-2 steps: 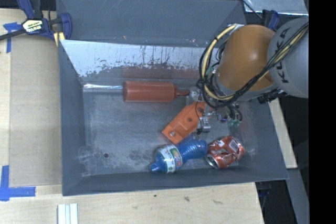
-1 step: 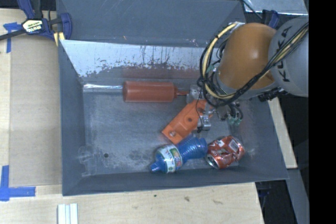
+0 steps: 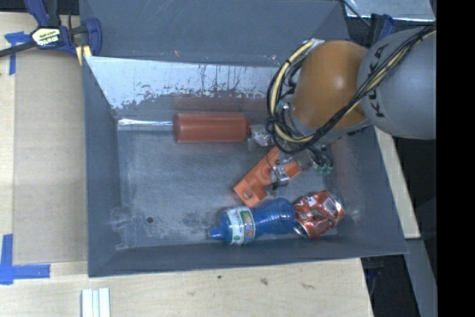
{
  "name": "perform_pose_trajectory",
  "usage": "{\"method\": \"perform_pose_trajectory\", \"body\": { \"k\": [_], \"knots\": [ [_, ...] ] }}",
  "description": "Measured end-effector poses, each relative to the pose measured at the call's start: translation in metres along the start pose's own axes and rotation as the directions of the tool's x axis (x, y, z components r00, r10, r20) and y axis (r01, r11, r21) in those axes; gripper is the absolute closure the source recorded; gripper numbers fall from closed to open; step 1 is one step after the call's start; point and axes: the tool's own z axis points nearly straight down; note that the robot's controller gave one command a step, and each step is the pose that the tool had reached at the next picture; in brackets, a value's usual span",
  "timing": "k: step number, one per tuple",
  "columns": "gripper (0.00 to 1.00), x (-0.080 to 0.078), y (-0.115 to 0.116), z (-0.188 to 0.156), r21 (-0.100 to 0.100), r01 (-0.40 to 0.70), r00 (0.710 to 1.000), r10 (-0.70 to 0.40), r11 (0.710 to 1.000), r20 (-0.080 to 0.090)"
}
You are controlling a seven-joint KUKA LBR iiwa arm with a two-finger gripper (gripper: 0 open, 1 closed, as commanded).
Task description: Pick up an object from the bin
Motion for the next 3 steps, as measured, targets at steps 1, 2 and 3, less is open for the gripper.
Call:
{"method": "perform_pose_trajectory", "body": {
  "k": [1,2,3],
  "knots": [
    [1.00,0.002,0.002,0.013,0.000,-0.277,0.961,0.277,0.961,0.005],
    [1.00,0.002,0.002,0.013,0.000,-0.277,0.961,0.277,0.961,0.005],
    [1.00,0.008,-0.011,-0.115,0.000,-0.285,0.958,0.285,0.959,0.008]
  ]
}}
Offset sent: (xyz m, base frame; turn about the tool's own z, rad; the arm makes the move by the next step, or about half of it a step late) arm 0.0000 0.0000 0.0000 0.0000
